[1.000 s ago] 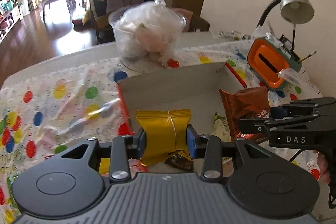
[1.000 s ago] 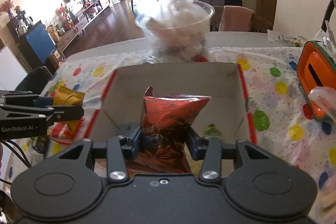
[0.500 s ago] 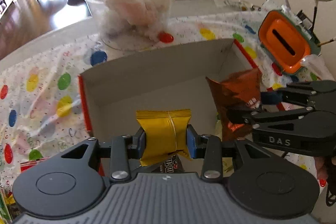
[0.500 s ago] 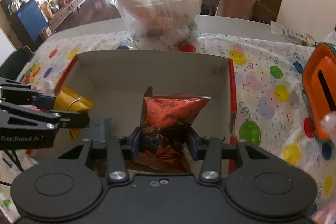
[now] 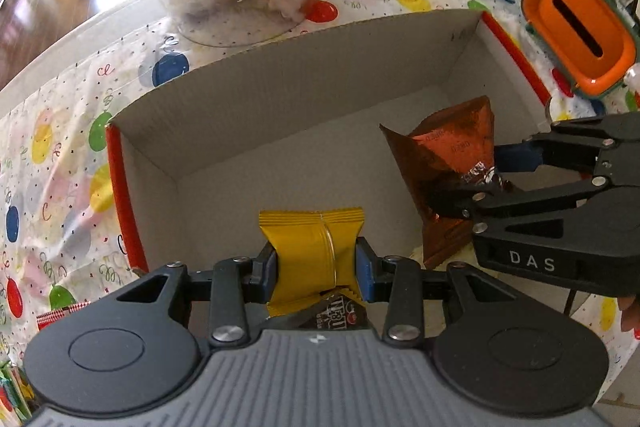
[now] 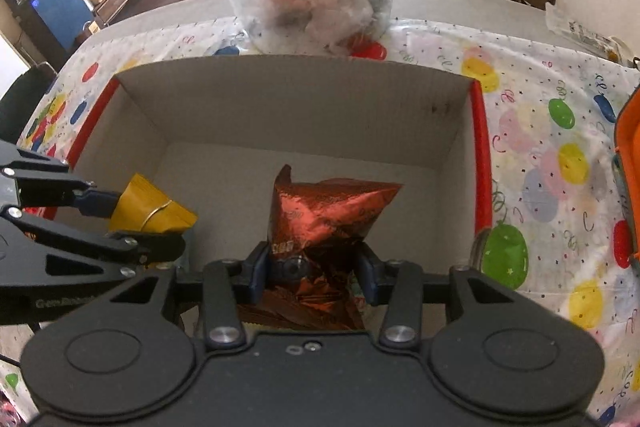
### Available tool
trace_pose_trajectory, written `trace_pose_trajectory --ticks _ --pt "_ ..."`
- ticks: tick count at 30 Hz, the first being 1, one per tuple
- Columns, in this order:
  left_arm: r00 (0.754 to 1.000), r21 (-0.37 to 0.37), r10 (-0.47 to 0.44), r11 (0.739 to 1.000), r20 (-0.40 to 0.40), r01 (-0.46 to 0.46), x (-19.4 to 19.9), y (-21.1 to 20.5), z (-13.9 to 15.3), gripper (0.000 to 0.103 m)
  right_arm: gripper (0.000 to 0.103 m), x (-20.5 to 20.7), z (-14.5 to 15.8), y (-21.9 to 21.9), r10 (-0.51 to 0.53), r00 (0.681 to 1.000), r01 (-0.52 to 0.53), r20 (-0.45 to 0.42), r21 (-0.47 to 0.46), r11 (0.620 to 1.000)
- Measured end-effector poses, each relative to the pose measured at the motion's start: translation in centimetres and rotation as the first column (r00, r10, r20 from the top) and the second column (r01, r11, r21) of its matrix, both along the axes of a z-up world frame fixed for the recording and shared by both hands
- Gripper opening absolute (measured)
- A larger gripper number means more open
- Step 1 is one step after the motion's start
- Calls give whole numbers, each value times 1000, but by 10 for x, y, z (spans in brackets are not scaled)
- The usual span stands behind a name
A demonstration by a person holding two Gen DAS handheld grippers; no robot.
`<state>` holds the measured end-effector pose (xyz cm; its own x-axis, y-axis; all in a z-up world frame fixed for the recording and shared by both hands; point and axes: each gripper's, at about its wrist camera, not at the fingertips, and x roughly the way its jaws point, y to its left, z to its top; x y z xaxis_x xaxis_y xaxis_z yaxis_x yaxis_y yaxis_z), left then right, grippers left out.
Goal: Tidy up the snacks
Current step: 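Open both grippers to drop the bun and chip bag into the box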
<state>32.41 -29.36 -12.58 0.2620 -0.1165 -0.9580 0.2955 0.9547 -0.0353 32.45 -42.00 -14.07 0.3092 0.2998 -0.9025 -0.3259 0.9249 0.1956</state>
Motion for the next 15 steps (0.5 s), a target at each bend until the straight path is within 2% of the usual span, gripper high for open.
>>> trace_pose_trajectory --ticks 8,15 --pt "1000 8 9 1000 1 -9 4 0 -2 38 46 0 1 2 6 1000 -6 6 -2 1000" --pt "999 -32 21 999 35 -20 -6 4 9 42 49 -8 10 -2 7 1000 -7 25 17 1000"
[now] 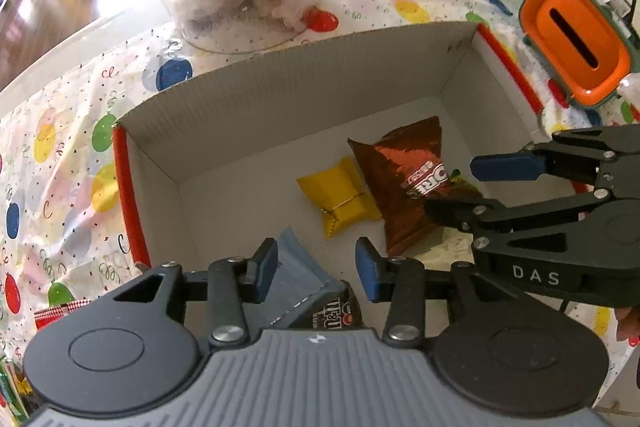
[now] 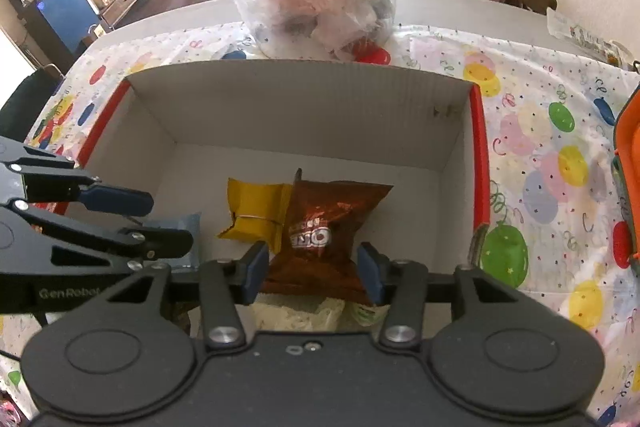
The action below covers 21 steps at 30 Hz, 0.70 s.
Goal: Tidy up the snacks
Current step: 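Open both grippers to drop the bun and chip bag into the box, then withdraw both tools from the box toward the remaining snacks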
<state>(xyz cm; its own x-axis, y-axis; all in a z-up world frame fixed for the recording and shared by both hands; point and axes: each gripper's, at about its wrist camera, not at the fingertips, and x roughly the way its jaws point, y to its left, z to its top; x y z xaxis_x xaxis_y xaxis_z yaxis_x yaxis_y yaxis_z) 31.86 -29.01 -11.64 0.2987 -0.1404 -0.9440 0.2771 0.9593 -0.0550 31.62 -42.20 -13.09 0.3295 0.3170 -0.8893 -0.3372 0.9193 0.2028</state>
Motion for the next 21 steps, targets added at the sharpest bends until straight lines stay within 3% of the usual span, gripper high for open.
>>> trace_pose_trajectory --ticks 14,18,21 --pt "989 -59 -6 998 148 15 -42 19 45 47 59 -38 42 0 -42 995 37 94 56 998" --pt "979 -70 1 997 205 14 -58 31 58 57 65 -56 56 6 -65 989 54 133 81 995" --pt "973 -87 5 996 230 15 -68 43 66 58 72 -68 65 12 -89 984 73 151 106 992"
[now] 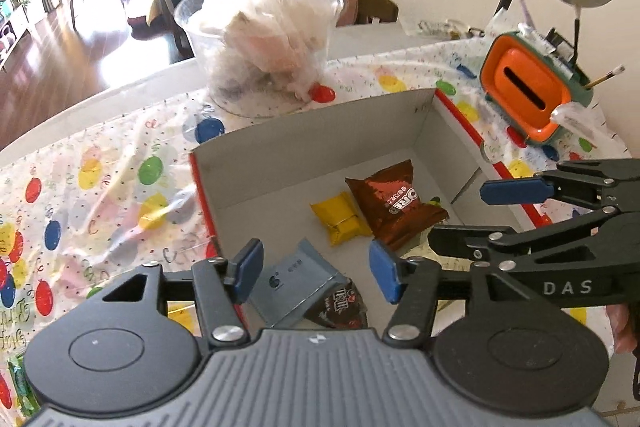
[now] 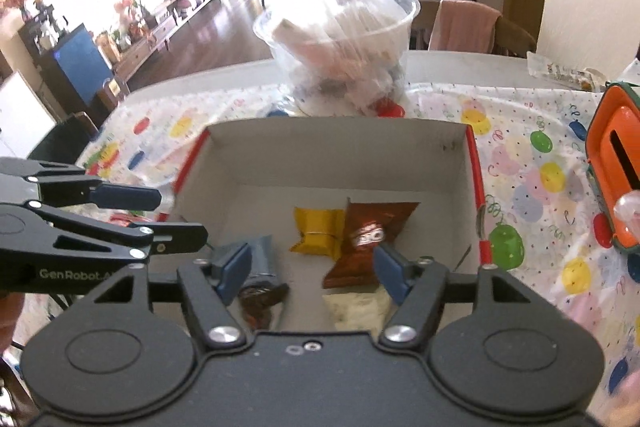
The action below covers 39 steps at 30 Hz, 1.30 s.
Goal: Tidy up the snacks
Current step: 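Withdraw both tools from the box toward the remaining snacks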
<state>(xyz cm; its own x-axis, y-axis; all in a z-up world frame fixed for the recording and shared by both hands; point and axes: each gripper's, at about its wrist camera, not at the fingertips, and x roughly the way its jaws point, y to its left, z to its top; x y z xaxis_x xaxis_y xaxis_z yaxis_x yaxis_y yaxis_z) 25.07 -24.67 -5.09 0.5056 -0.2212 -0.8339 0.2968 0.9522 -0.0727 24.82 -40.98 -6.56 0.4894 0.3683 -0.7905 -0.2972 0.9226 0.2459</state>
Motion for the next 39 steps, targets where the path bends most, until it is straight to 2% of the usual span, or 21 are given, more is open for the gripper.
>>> trace_pose_trajectory --ticks 7,11,17,19,22,24,31,39 --pt "998 -38 15 999 68 -12 -26 33 18 65 81 -29 22 22 -44 997 42 59 46 998" --pt "992 -56 24 998 123 -18 -46 57 27 75 88 -46 33 39 -52 994 46 97 56 997" --pt "983 -60 28 998 179 -17 -73 91 35 77 91 -68 45 72 -41 987 32 155 59 998" --pt "980 -62 34 998 194 -22 -82 103 36 82 91 -74 46 83 -36 986 26 163 60 998" --pt "976 -69 51 997 212 -37 -94 124 35 83 93 -82 48 100 -33 984 22 173 63 998" --pt "975 -75 70 996 213 -55 -99 139 34 83 102 -86 48 111 -42 984 32 174 59 998" --pt "957 -124 182 980 227 -157 -117 200 28 86 102 -99 44 151 -36 985 29 171 43 999" --pt "946 -86 257 966 197 -244 -126 264 11 87 103 -107 26 198 4 989 -5 151 5 1000"
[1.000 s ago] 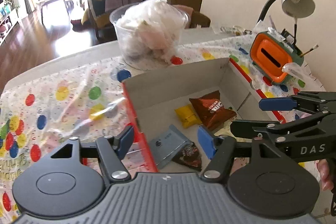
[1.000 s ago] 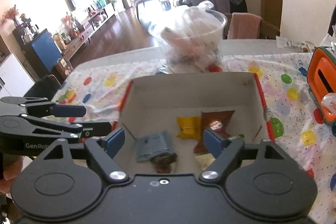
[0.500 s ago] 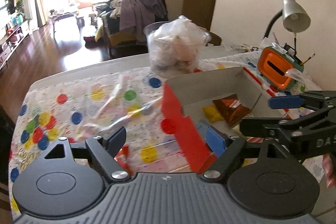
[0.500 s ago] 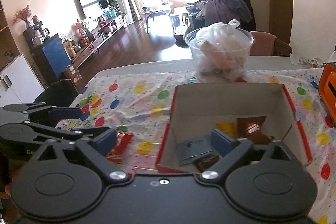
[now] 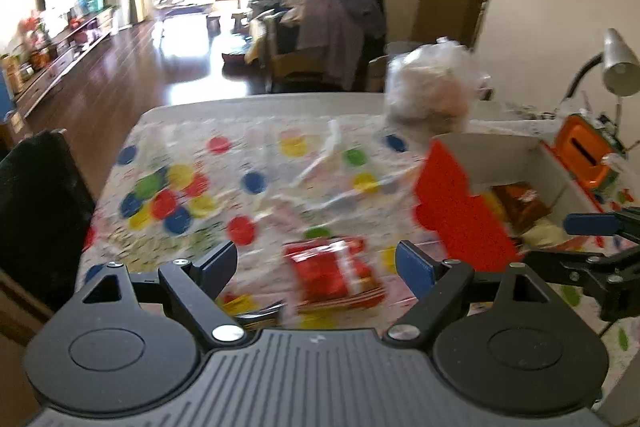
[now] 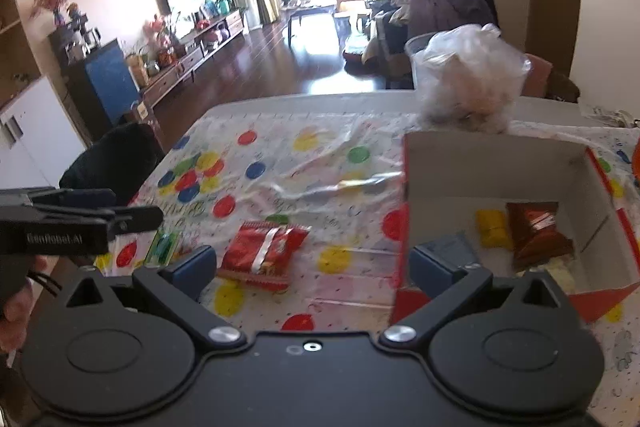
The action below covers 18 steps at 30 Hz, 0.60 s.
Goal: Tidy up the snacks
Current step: 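Withdraw both tools from the box toward the remaining snacks, then grasp the green candy packet with the left gripper while the right gripper grasps the red biscuit bag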
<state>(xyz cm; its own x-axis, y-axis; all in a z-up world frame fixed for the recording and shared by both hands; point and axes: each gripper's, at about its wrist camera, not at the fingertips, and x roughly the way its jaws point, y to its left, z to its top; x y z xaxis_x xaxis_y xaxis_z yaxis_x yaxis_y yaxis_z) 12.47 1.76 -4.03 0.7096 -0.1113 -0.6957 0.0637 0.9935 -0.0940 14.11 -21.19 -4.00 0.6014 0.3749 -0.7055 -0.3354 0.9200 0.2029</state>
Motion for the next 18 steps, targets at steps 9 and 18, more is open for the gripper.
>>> trace_pose_trajectory --ticks 9,18 --pt "987 60 120 992 -105 -114 8 46 -40 87 103 17 -30 42 38 998 -40 -58 -36 999" --pt "976 79 156 986 -154 -145 20 67 -66 87 103 50 -67 81 106 984 -114 -142 -45 993"
